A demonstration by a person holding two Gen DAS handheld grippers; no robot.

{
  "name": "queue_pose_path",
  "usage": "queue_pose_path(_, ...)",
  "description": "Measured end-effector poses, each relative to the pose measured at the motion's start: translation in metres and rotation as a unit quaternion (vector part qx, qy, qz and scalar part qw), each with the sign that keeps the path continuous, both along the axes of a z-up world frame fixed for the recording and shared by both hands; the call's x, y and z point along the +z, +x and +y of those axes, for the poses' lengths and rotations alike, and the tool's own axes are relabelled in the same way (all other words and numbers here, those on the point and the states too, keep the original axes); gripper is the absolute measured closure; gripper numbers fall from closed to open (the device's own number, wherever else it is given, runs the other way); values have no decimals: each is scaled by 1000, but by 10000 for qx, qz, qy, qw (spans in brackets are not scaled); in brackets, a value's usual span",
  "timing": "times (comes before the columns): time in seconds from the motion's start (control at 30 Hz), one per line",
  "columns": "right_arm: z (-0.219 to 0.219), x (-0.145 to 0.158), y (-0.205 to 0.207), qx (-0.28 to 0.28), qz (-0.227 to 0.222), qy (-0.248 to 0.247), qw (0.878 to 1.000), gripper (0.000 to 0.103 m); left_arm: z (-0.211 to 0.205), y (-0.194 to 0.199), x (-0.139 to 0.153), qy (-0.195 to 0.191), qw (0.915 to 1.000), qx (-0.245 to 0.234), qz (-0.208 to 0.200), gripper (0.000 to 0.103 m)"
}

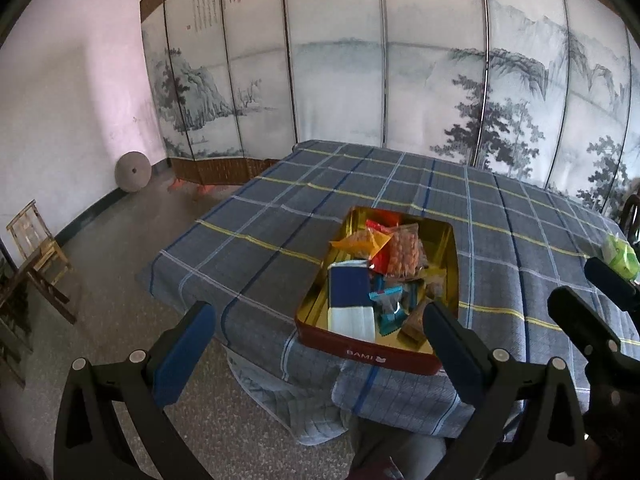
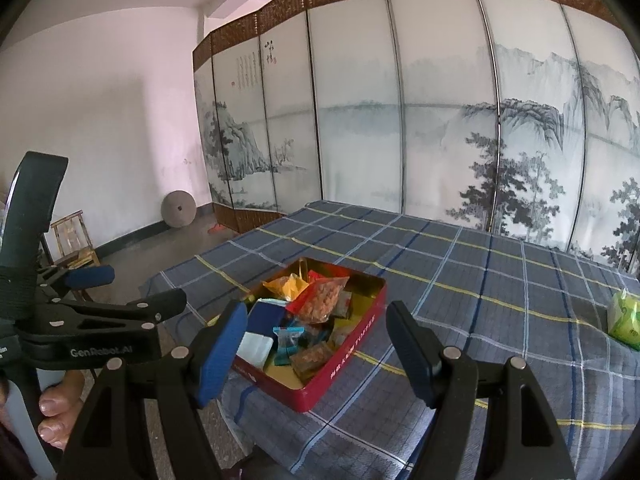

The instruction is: Organize snacks

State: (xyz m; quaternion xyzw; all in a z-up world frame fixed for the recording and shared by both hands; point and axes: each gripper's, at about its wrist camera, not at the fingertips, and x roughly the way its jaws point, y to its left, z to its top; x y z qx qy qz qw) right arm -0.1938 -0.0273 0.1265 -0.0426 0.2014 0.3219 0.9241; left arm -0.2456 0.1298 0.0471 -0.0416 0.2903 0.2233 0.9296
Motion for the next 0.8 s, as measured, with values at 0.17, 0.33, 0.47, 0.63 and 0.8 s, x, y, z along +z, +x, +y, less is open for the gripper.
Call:
queue_pose_path(0.17, 2, -7, 7, -8, 96, -20, 10000, 29, 2, 8, -7, 2, 9999, -11, 110, 0)
queue_pose_path(0.33, 4, -12, 12, -5, 165, -57, 9998, 29, 4, 15, -13, -18, 9998, -14, 190, 0)
queue_pose_path(0.47, 5, -18, 17, -12, 263, -68, 9996, 29, 3, 19, -17, -14, 9997, -26, 250, 0)
queue_pose_path(0.63, 4, -24, 24, -20, 347, -82, 9994, 29, 3, 28, -23, -24, 9993, -30, 362, 0)
queue_pose_path(0.8, 3, -30, 33, -39, 453, -102, 9989, 29, 2, 36, -28, -6, 9989, -25, 460, 0)
